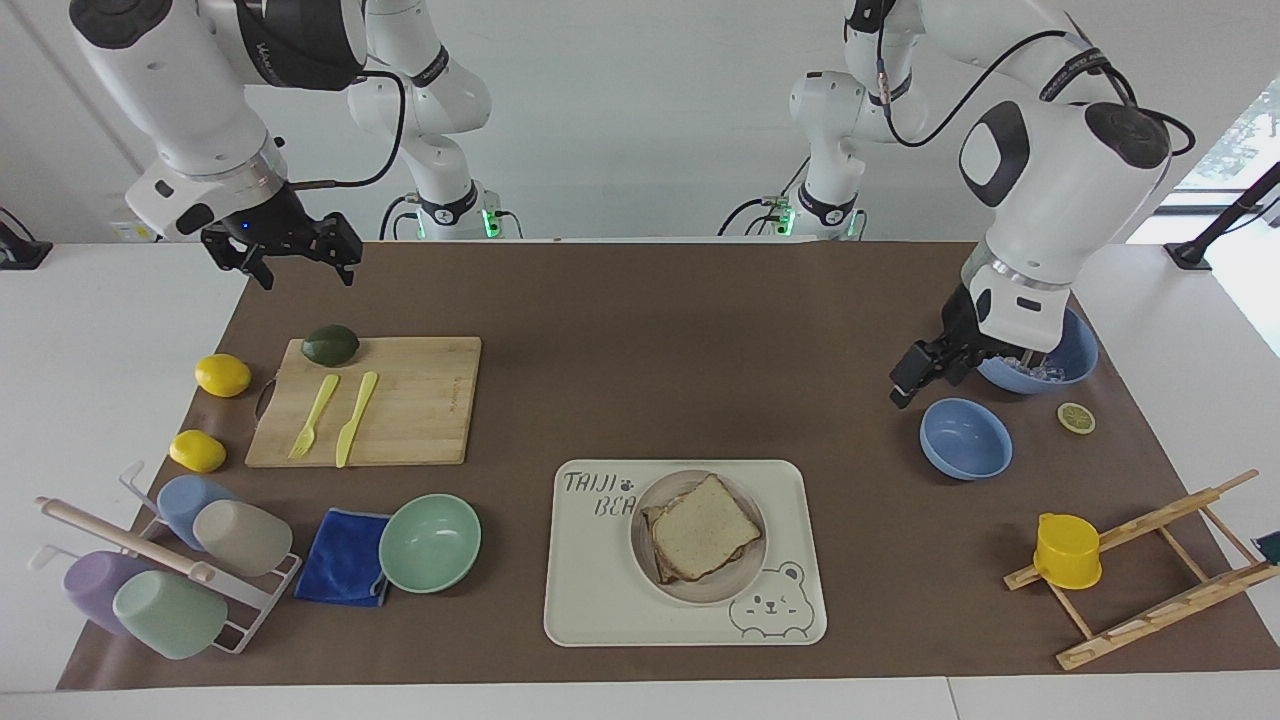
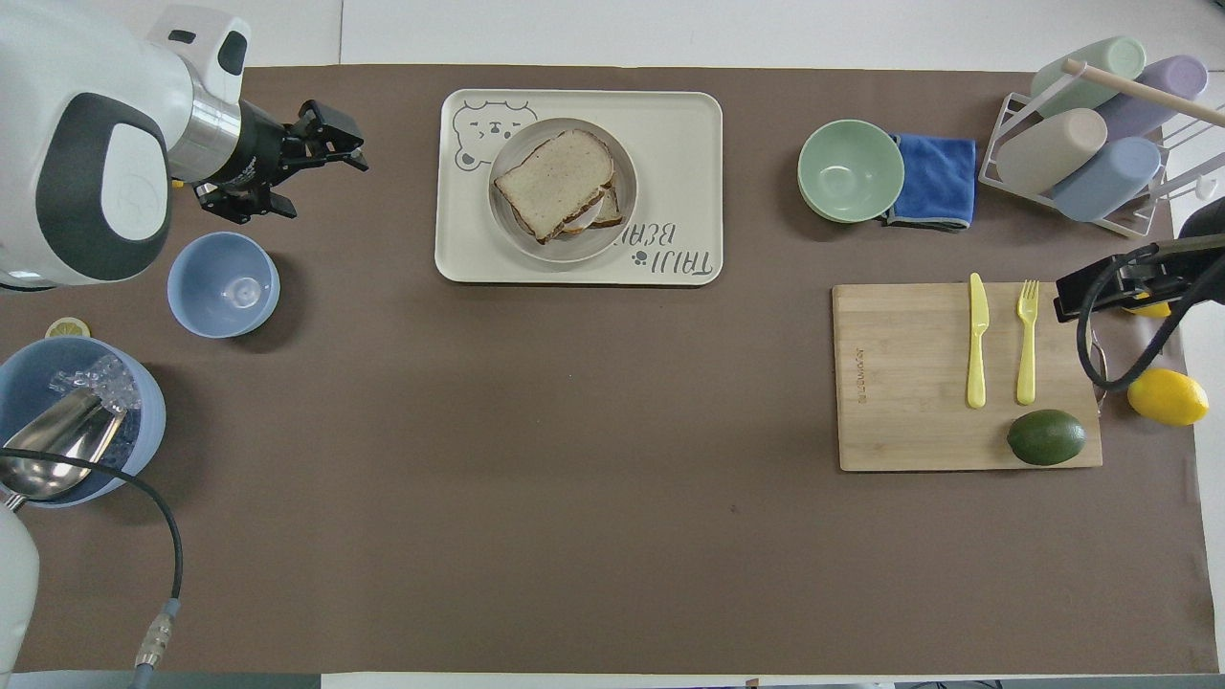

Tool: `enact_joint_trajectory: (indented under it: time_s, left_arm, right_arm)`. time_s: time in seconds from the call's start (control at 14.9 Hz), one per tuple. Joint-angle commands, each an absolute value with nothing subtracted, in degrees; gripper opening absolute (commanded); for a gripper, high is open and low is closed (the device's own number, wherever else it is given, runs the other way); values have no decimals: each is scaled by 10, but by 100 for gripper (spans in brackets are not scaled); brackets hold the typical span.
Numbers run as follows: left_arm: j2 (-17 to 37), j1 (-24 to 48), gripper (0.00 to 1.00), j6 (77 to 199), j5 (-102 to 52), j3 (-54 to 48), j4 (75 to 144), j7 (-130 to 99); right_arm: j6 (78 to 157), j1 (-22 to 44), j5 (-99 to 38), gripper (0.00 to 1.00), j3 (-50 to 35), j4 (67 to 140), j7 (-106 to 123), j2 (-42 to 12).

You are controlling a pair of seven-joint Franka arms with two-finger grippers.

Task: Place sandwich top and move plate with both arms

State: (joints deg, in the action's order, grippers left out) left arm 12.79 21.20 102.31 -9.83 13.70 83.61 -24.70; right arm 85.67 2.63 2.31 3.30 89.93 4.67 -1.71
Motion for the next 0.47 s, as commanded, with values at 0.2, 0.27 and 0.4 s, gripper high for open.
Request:
enact_joint_trajectory:
  time_s: [0.2, 0.27, 0.4]
  left_arm:
    - [49, 198, 100, 926, -27, 139, 853, -165]
    - [41, 201, 100, 912, -16, 139, 852, -157]
    - [15, 202, 100, 875, -4, 138, 853, -134]
  right_arm:
    - [856, 17, 25, 100, 27, 904, 55, -13]
    - [856, 17, 24, 100, 27, 904, 56, -13]
    - [856, 17, 25, 100, 27, 904, 55, -13]
